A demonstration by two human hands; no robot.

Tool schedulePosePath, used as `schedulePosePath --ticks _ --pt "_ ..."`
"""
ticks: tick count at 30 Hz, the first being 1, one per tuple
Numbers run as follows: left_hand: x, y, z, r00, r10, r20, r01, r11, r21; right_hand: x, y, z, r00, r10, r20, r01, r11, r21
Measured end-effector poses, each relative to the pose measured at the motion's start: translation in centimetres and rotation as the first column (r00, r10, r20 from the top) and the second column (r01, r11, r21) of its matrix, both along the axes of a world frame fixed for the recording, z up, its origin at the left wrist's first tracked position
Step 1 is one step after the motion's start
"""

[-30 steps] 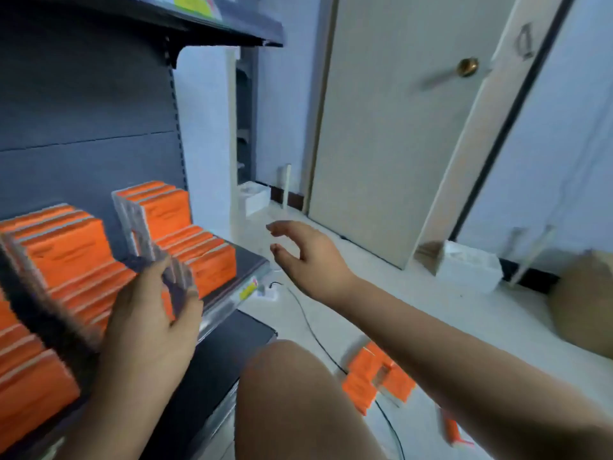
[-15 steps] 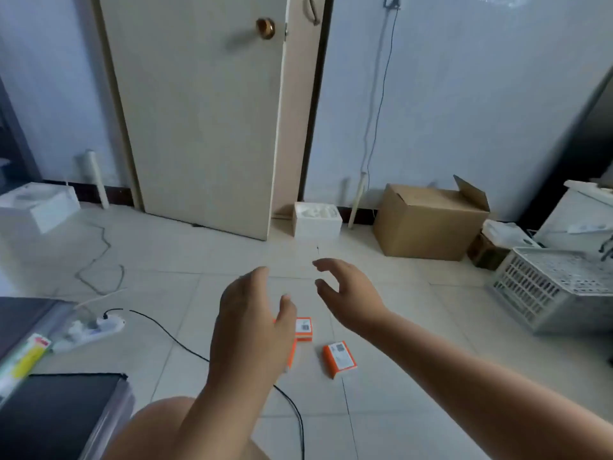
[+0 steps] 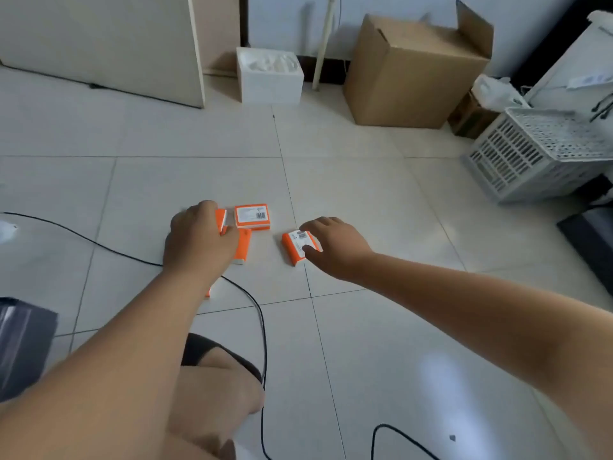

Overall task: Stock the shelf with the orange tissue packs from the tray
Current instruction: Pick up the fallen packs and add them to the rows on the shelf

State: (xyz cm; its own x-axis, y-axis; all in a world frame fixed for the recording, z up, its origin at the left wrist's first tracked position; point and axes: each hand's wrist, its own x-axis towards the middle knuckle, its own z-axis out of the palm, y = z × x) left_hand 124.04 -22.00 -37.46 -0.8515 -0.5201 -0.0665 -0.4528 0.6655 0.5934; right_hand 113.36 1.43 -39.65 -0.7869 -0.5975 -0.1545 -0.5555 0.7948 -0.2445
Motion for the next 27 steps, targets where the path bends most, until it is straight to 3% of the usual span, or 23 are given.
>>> schedulePosePath --ticks 8,12,20,27 --pt "-8.1 0.8 -11.6 0.982 -0.093 0.165 0.073 0.989 0.125 -6.1 0.1 -10.0 0.997 0.003 0.083 -0.011 0.995 0.102" --pt "-10.8 1.1 -16.5 0.952 -0.140 0.273 0.119 0.989 0.090 -9.3 1.7 -14.8 0.990 -0.047 0.134 0.025 0.987 0.158" --pt "-13.1 -0.8 -24.7 0.942 -0.027 0.335 -0.004 0.996 0.093 -13.4 2.8 -23.0 0.960 0.167 0.225 -0.220 0.947 0.235" --pt "-15.6 -2.7 -28.4 0.887 0.124 0.446 -0.165 0.985 0.055 -14.1 1.2 -27.0 0.955 0.197 0.221 -0.241 0.952 0.190"
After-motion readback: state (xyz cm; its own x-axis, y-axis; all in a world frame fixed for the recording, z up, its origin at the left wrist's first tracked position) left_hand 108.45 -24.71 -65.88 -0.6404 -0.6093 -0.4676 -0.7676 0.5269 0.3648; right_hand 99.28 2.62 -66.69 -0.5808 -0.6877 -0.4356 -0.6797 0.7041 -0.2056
